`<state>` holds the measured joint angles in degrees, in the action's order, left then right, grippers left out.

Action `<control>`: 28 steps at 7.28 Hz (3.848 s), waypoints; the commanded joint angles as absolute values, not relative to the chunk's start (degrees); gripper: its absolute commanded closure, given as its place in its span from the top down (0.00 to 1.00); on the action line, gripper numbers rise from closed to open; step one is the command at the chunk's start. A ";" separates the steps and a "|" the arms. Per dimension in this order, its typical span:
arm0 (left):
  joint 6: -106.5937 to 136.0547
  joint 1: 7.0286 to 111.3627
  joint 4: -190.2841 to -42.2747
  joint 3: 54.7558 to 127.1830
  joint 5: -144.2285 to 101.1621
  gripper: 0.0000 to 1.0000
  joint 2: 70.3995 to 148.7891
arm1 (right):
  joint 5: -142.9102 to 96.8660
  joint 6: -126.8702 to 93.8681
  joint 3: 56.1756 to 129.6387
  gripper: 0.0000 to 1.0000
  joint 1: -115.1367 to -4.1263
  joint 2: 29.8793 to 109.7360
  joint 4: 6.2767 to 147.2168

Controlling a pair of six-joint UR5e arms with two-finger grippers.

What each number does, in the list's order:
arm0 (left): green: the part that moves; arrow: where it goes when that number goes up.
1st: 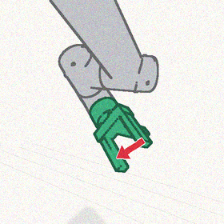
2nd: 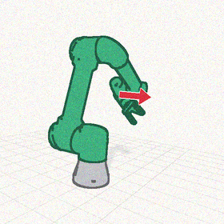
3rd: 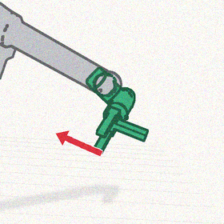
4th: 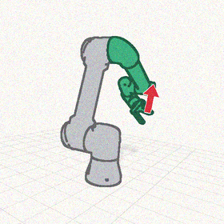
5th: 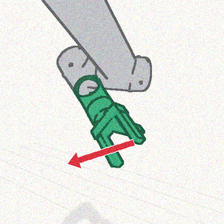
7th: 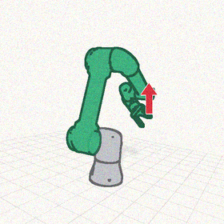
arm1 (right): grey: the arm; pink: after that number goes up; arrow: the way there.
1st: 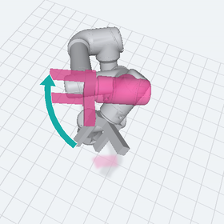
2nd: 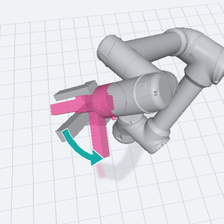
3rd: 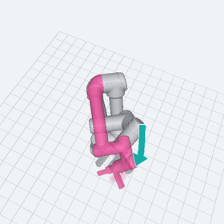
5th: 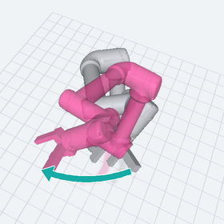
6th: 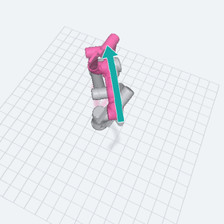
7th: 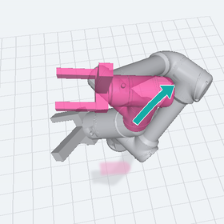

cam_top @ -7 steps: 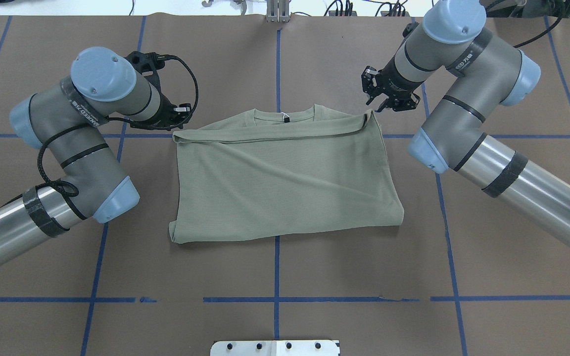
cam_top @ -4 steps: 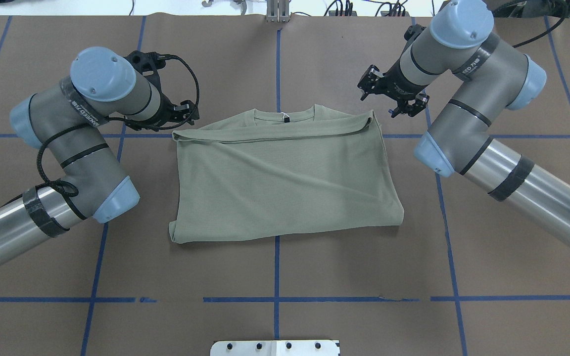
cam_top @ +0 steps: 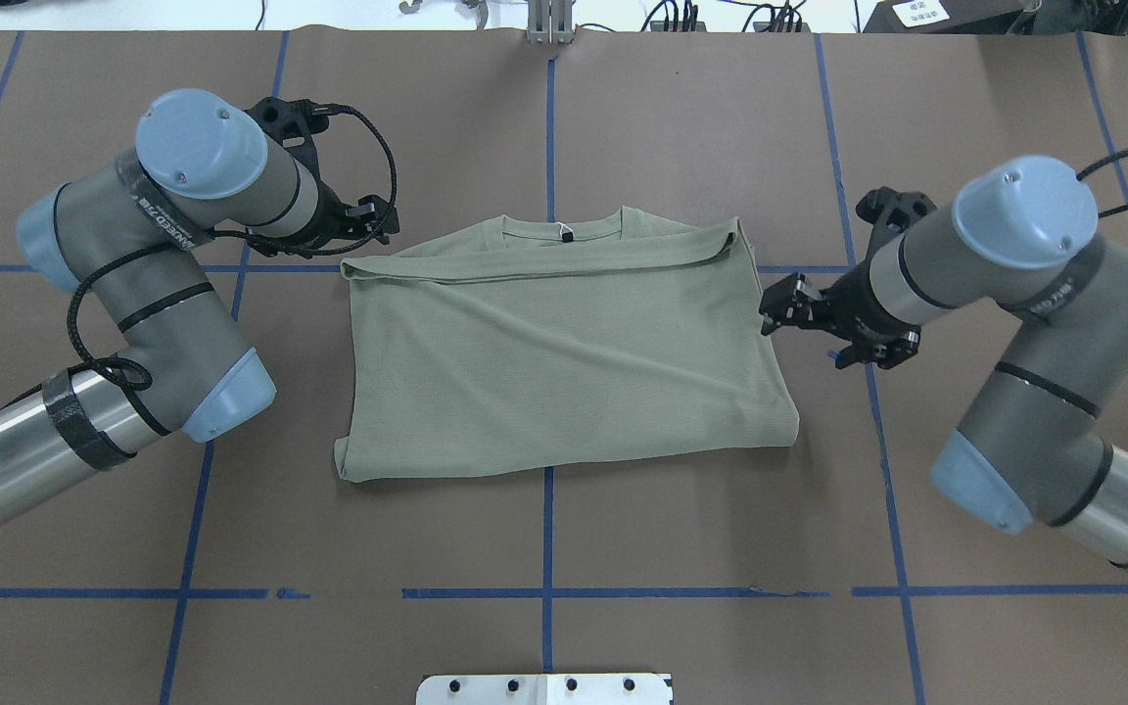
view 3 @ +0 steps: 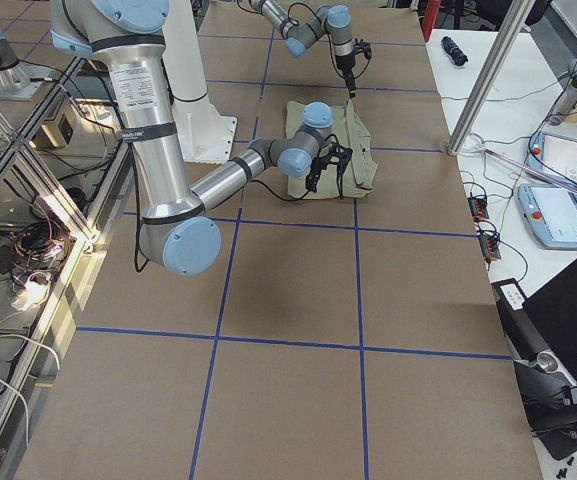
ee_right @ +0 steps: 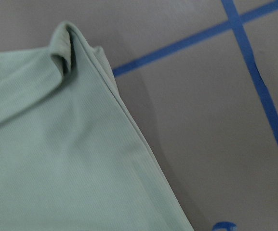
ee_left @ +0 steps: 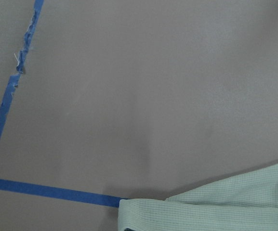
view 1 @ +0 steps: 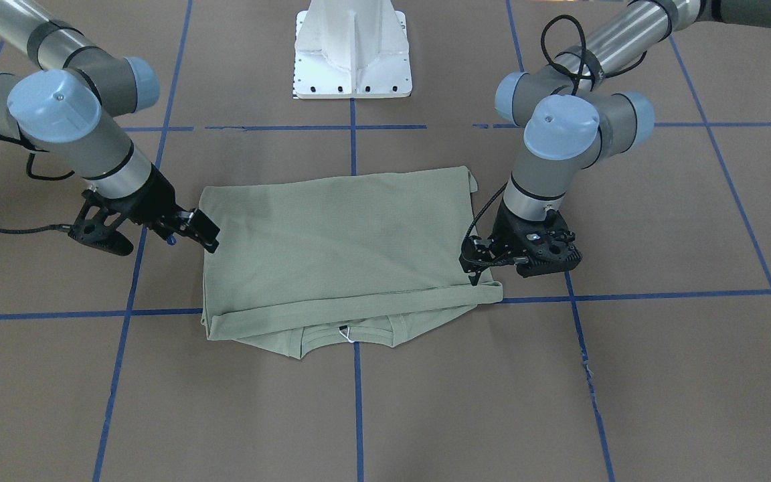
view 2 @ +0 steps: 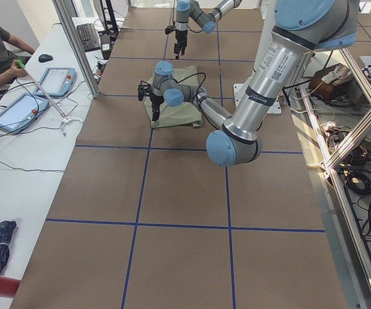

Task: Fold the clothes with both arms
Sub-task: 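Move the right gripper to the folded shirt's side edge and grasp it, then drag the shirt with the right gripper away from the robot and release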

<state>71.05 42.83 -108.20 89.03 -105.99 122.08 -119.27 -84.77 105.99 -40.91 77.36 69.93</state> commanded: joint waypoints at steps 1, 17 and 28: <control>71.28 42.80 -108.19 89.21 -106.00 1.00 122.08 | -115.78 -84.99 107.67 1.00 -35.53 80.77 70.05; 71.37 42.80 -108.37 89.65 -105.91 0.96 121.99 | -115.75 -84.90 109.66 0.00 -34.10 81.20 70.31; 71.45 42.45 -108.37 90.79 -105.82 0.98 121.46 | -112.33 -101.07 128.74 1.00 -6.49 102.04 70.22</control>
<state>71.42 42.55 -108.30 90.65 -105.69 121.40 -112.54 -100.20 127.17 -5.72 101.77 70.23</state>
